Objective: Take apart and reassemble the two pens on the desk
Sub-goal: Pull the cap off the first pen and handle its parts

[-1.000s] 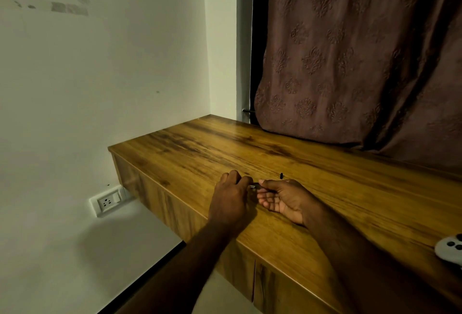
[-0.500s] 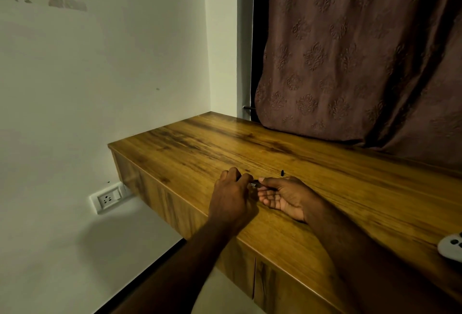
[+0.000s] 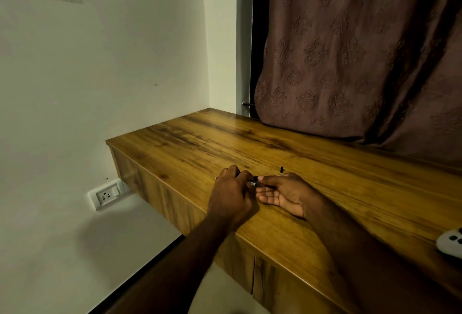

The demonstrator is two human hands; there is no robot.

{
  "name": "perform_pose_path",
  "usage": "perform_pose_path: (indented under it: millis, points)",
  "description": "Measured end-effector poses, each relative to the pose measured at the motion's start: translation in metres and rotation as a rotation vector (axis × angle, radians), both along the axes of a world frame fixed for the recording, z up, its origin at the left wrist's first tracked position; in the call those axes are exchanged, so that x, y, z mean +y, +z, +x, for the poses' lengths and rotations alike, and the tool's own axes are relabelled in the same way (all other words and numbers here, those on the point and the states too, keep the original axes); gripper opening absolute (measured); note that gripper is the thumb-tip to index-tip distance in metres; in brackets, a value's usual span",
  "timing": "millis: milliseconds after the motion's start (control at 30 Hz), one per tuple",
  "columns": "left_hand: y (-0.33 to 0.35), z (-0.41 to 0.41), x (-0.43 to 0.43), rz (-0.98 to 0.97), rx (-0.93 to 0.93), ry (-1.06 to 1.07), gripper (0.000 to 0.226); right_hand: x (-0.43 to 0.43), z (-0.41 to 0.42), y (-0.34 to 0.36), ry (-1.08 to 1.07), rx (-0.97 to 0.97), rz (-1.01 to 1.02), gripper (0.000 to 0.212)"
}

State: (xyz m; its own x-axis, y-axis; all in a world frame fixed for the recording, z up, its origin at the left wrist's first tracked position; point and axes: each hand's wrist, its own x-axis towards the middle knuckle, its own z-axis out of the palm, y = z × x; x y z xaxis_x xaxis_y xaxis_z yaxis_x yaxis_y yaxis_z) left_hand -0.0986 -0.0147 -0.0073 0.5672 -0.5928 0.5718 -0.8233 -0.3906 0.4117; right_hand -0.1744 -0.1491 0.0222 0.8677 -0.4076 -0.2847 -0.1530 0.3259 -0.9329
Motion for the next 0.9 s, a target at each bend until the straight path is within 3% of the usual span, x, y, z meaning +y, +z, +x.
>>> perform_pose_path:
  millis: [900]
  points:
    - [0.0012,-0.0006,0.0014,-0.040,-0.030,0.009,0.027,0.0020,0.0007,-0.0016,-0.007,-0.032,-0.032,0.008]
